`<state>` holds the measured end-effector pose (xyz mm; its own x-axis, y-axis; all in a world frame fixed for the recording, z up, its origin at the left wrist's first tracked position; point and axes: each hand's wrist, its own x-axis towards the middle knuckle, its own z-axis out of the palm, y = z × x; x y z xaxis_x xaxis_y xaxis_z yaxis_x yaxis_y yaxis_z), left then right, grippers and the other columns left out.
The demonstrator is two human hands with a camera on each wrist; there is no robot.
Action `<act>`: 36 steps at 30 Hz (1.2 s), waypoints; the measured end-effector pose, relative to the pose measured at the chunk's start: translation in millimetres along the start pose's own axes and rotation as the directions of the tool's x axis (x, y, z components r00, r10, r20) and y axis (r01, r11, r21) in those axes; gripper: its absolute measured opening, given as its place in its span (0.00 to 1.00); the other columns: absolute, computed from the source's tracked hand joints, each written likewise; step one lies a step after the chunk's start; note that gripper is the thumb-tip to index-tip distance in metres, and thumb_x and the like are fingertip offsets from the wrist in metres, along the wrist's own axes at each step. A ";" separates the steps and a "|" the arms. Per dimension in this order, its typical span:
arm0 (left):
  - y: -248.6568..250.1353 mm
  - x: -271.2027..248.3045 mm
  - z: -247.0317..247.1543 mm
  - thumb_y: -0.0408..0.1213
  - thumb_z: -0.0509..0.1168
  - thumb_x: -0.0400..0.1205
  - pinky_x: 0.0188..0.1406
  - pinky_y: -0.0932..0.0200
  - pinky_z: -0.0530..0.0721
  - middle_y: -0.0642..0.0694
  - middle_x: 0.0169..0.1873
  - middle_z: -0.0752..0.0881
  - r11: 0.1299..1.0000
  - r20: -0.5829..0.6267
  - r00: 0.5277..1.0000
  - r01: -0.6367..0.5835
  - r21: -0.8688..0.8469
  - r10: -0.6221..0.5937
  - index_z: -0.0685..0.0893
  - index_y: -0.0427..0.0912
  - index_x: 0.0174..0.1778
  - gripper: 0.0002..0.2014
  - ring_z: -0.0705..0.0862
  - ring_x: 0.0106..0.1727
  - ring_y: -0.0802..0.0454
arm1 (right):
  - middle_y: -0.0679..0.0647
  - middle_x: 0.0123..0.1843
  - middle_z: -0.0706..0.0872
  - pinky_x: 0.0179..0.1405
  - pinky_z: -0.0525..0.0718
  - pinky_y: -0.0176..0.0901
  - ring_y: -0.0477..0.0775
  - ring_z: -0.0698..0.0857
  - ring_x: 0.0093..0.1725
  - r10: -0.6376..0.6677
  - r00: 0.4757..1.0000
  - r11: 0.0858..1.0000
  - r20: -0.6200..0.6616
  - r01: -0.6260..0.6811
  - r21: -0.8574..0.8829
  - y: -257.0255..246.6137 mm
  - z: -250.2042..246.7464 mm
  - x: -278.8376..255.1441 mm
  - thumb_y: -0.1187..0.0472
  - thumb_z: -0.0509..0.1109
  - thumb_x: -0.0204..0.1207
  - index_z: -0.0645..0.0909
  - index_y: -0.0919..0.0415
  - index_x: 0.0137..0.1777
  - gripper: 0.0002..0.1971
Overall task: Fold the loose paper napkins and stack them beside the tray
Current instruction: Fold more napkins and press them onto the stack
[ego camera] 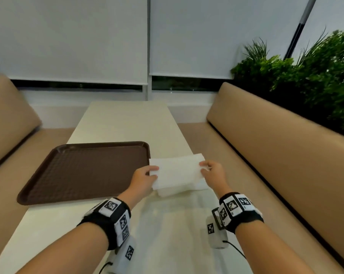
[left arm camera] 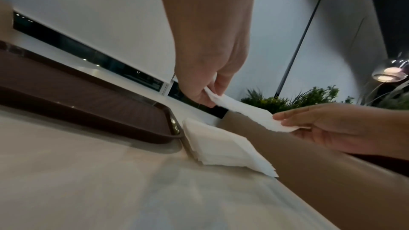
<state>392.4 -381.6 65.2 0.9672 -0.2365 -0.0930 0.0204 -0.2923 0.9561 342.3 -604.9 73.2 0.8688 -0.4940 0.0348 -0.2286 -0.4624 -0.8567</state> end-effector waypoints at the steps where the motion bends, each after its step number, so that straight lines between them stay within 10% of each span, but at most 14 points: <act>1: -4.5 12.2 7.0 0.24 0.60 0.83 0.36 0.76 0.78 0.43 0.60 0.80 0.999 0.013 1.000 0.007 0.037 -0.008 0.81 0.37 0.66 0.16 0.81 0.49 0.55 | 0.61 0.65 0.82 0.50 0.79 0.38 0.58 0.82 0.58 0.015 1.000 0.998 0.006 -0.014 -0.068 5.9 2.8 12.6 0.75 0.60 0.78 0.82 0.66 0.64 0.18; 6: -31.1 51.4 34.3 0.41 0.61 0.83 0.73 0.49 0.66 0.42 0.76 0.70 0.922 0.078 0.982 0.131 0.363 -0.171 0.75 0.50 0.73 0.20 0.68 0.74 0.41 | 0.66 0.64 0.78 0.57 0.74 0.40 0.65 0.77 0.65 0.085 0.983 0.885 0.160 0.000 -0.465 32.5 20.8 39.7 0.77 0.55 0.75 0.81 0.67 0.52 0.15; 13: -31.4 30.8 43.7 0.50 0.54 0.85 0.70 0.47 0.57 0.46 0.82 0.47 0.668 0.142 0.980 -0.015 0.744 -0.136 0.70 0.55 0.73 0.20 0.48 0.80 0.43 | 0.60 0.78 0.58 0.75 0.57 0.61 0.63 0.56 0.77 0.176 0.969 0.768 0.175 -0.024 -0.641 38.2 28.9 14.4 0.64 0.57 0.79 0.68 0.55 0.70 0.19; 17: -11.9 0.1 24.3 0.51 0.58 0.84 0.73 0.50 0.54 0.52 0.79 0.57 0.830 0.146 0.989 -0.096 0.549 0.017 0.72 0.60 0.73 0.20 0.53 0.80 0.49 | 0.57 0.79 0.61 0.77 0.62 0.56 0.58 0.59 0.79 -0.004 0.972 0.888 0.234 0.111 -0.446 23.0 26.0 -21.9 0.53 0.64 0.81 0.62 0.54 0.80 0.28; 21: -6.1 -67.2 -21.3 0.44 0.63 0.83 0.63 0.60 0.75 0.58 0.60 0.81 0.957 0.272 0.955 -0.184 0.225 0.119 0.83 0.64 0.52 0.08 0.78 0.64 0.53 | 0.56 0.75 0.68 0.73 0.70 0.47 0.56 0.70 0.74 0.116 0.829 0.855 0.547 0.197 -0.481 13.2 41.8 -86.9 0.46 0.68 0.79 0.67 0.56 0.78 0.30; 29: -35.4 -248.4 -119.8 0.44 0.66 0.82 0.54 0.63 0.81 0.64 0.50 0.87 0.984 0.204 0.976 -0.111 0.136 0.082 0.87 0.66 0.49 0.09 0.85 0.52 0.62 | 0.62 0.69 0.74 0.55 0.76 0.43 0.59 0.79 0.61 0.263 0.853 0.766 0.452 0.100 -0.635 5.4 73.7 -148.8 0.48 0.80 0.67 0.66 0.68 0.71 0.40; 36: -85.5 -352.7 -175.2 0.81 0.66 0.50 0.51 0.68 0.81 0.55 0.45 0.91 1.000 -0.019 1.000 0.008 0.027 -0.007 0.88 0.64 0.47 0.35 0.88 0.45 0.57 | 0.57 0.52 0.83 0.44 0.76 0.42 0.60 0.83 0.56 0.210 0.857 0.729 0.470 0.183 -0.659 -2.2 88.0 -160.6 0.55 0.76 0.70 0.79 0.62 0.52 0.16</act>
<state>93.9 -110.9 64.9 0.9716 -0.2168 -0.0946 0.0211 -0.3187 0.9476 241.9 -459.8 24.2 0.9034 -0.1740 -0.3920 -0.2969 -0.9133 -0.2789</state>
